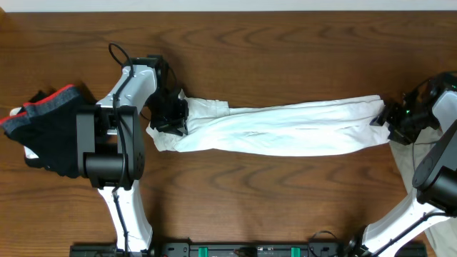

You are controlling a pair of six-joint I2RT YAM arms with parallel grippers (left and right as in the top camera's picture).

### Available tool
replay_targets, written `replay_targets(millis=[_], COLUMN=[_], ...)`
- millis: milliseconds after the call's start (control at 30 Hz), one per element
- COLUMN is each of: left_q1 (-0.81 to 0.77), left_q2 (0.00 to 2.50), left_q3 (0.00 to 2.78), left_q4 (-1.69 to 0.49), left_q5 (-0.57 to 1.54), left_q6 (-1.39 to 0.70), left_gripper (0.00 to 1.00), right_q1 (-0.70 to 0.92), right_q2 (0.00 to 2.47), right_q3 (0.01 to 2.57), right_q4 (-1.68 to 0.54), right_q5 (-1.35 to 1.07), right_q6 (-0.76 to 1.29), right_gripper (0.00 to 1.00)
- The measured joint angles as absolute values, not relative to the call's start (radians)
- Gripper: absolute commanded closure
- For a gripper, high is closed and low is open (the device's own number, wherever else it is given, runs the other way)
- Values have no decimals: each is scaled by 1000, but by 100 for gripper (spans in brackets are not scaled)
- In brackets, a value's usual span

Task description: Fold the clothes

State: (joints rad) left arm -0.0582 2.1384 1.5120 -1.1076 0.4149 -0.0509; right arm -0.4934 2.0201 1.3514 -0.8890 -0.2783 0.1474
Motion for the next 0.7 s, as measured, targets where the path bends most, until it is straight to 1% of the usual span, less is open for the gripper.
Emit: replay_targets(millis=[67,333,533,700], left_q1=[-58,-58,-58,-58], left_q2=[2138,2138,2138,2138], left_q3=[1512,1512,1512,1512], left_q4=[-1107,-1108,-1107,-1107], left_q5=[415,415,415,415], left_q6=[-51,-51,-51,-51], left_gripper=[84,84,84,84], right_q1=[-495,-532,-578,-583], right_q2=[2020,2017,1965,1957], right_q3=[1351,1409,1471,1472], right_q4=[-902,-1075,-1069,-1040], right_q5=[-285,-323,-327,-327], right_q6=[144,117,109,94], right_gripper=[39,32,31,31])
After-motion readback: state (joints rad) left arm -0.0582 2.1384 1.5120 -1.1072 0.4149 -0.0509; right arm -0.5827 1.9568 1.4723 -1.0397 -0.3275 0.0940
